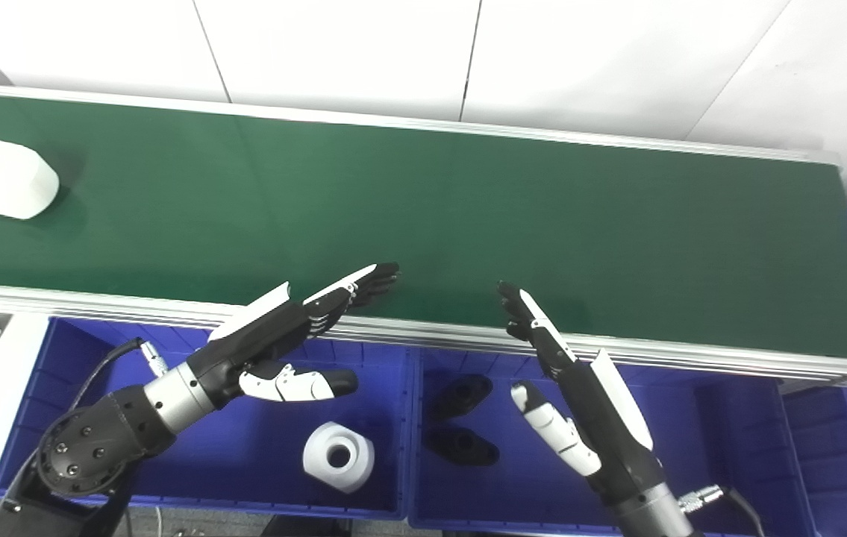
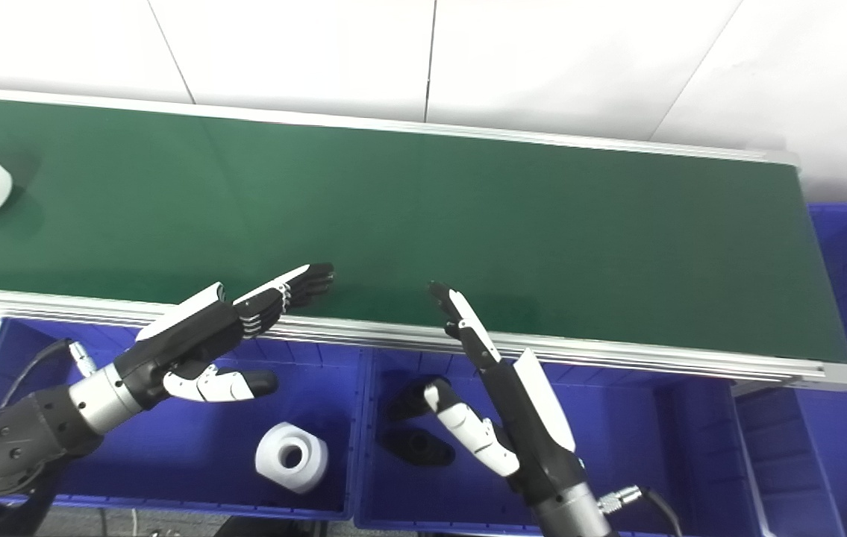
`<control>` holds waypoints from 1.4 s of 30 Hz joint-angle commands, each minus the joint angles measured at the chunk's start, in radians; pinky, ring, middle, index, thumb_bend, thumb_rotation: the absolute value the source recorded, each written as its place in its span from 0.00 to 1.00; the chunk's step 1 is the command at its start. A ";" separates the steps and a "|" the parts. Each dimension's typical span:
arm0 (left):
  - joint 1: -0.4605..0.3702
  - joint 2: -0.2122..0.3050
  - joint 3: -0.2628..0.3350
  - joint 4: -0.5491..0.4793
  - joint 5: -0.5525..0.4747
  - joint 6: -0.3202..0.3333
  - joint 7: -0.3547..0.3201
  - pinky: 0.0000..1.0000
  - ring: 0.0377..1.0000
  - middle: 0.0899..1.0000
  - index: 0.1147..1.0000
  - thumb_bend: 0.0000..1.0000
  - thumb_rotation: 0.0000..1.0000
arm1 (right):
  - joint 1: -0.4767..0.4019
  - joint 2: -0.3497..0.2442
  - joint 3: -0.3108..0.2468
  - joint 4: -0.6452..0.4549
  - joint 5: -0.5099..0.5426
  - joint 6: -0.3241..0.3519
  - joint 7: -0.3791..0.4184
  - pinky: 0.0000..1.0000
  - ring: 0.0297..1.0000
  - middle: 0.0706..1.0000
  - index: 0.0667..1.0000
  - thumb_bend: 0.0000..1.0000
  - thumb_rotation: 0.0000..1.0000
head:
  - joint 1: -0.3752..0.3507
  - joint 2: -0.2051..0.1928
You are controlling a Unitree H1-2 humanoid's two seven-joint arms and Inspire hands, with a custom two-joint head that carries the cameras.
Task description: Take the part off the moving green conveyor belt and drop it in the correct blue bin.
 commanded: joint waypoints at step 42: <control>0.049 -0.029 -0.037 0.066 0.053 -0.158 0.026 1.00 1.00 1.00 1.00 0.42 0.59 | 0.052 -0.019 0.004 0.099 0.007 -0.185 -0.057 0.90 0.96 0.98 0.98 0.46 1.00 | 0.132 -0.320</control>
